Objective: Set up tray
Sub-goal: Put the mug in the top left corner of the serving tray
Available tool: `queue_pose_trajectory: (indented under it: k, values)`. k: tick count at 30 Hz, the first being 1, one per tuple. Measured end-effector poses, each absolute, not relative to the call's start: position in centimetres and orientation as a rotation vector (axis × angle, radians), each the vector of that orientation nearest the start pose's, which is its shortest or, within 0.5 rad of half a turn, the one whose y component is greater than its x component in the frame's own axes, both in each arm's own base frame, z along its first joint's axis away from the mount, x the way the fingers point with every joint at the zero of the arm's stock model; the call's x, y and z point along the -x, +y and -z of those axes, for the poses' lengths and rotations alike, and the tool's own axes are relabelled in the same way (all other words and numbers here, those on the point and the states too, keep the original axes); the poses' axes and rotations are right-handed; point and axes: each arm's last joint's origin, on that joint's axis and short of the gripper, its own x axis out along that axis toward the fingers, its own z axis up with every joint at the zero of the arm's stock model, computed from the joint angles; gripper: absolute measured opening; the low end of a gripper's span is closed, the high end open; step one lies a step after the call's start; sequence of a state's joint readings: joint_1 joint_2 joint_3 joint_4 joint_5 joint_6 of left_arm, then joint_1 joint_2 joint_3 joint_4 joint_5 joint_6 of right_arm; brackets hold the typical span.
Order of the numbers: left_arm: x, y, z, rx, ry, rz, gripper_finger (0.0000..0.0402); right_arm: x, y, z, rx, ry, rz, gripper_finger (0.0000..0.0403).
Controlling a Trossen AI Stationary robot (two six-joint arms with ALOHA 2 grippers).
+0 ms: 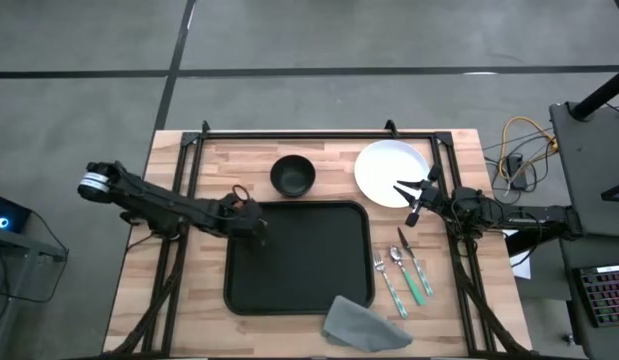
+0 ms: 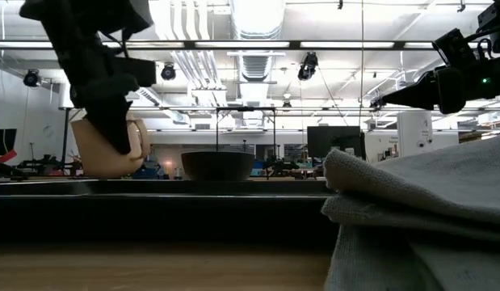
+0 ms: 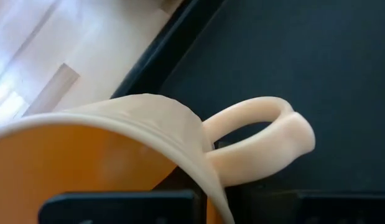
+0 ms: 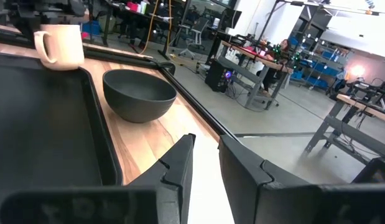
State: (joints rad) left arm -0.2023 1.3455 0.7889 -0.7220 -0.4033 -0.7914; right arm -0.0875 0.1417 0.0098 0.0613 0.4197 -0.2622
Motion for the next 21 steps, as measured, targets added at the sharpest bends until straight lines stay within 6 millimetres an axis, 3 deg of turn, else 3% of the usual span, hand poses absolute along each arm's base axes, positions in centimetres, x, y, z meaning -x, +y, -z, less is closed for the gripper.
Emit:
queue_pose_trajectory:
  k: [9, 21]
  values:
    - [-24.7, -3.9, -20.3, 0.313, 1.156, -0.592, 0.0005, -10.2, -2.1, -16.2, 0.268, 0.136, 0.495, 0.0068]
    - [-24.0, -1.5, -18.9, 0.419, 1.263, -0.585, 0.0005, -10.2, -2.1, -16.1, 0.268, 0.139, 0.494, 0.0068]
